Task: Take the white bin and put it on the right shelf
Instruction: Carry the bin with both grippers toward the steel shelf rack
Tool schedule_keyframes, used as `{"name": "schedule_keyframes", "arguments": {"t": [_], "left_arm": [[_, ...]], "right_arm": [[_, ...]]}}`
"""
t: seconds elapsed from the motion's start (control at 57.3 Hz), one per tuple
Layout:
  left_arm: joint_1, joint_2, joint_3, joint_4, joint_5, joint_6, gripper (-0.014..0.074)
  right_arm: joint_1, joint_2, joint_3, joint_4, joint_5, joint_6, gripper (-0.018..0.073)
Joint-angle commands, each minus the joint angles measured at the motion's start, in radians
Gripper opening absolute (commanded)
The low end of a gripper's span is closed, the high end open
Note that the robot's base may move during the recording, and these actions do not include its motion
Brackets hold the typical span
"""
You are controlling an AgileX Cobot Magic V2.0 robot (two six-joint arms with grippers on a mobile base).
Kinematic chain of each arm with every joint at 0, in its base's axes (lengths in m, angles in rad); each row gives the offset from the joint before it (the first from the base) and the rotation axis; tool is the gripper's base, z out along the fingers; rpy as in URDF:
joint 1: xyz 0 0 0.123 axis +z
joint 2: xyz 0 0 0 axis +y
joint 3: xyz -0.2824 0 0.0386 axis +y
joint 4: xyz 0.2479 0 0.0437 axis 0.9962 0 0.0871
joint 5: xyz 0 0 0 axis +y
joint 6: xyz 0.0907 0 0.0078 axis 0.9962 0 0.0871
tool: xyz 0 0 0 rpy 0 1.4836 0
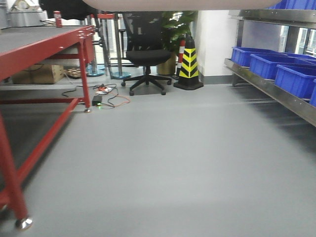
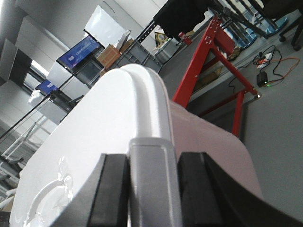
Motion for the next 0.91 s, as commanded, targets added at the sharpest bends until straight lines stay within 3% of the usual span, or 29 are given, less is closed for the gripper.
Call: {"name": "schedule_keyframes", "arguments": {"t": [0.0,0.891], "left_arm": [[-0.018,-0.052,-0.039,-0.132,0.207,0.009,-0.0117],[-0.018,-0.052,-0.039,-0.132,0.207,0.009,-0.0117]], "right_arm": [[0.01,-0.029,-0.037,0.114,0.059,-0.016,0.0061],[0.01,-0.029,-0.037,0.114,0.059,-0.016,0.0061]]}}
